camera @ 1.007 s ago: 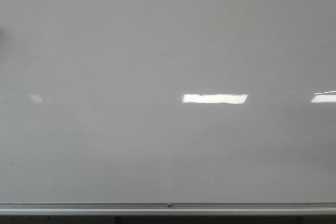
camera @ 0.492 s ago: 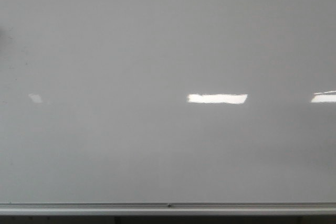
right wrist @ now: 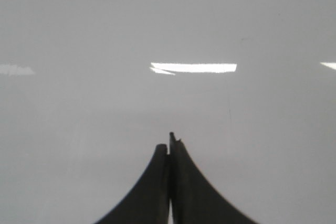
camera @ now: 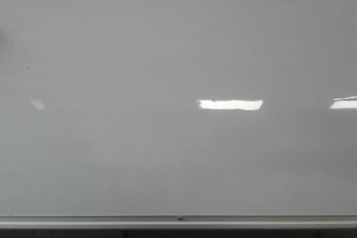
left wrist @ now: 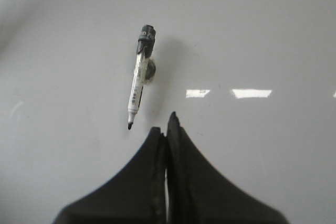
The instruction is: Write number 4 on whiteboard
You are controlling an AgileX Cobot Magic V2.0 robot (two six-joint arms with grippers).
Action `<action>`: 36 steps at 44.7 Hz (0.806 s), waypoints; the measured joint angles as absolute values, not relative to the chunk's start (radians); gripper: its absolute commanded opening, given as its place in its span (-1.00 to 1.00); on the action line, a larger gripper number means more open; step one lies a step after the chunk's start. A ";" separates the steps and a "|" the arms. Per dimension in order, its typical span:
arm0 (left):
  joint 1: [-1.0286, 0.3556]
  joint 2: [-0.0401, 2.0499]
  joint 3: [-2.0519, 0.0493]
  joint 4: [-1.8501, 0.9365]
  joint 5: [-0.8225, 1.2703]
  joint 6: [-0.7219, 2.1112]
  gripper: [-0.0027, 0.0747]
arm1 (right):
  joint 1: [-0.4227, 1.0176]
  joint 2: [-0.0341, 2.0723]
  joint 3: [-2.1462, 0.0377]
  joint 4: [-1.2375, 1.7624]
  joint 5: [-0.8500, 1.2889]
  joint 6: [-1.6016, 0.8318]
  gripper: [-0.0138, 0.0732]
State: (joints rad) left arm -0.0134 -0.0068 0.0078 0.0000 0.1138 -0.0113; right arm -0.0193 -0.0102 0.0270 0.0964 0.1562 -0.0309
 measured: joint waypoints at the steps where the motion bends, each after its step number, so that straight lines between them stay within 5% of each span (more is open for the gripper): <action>1: -0.013 -0.007 0.008 0.000 0.098 -0.011 -0.98 | -0.019 -0.010 0.027 0.096 0.146 -0.031 -0.84; 9: -0.013 -0.007 -0.022 0.000 -0.009 -0.011 -0.98 | -0.019 -0.010 -0.057 0.096 0.198 -0.031 -0.82; 30: -0.013 0.252 -0.335 0.000 0.265 -0.011 -0.98 | -0.019 0.250 -0.447 0.096 0.408 -0.031 -0.81; 36: -0.013 0.286 -0.339 0.000 0.280 -0.011 -0.73 | -0.019 0.271 -0.449 0.096 0.415 -0.031 -0.52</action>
State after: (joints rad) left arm -0.0134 0.2864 -0.3390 0.0000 0.2803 -0.0113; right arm -0.0193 0.2710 -0.4492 0.0964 0.4148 -0.0309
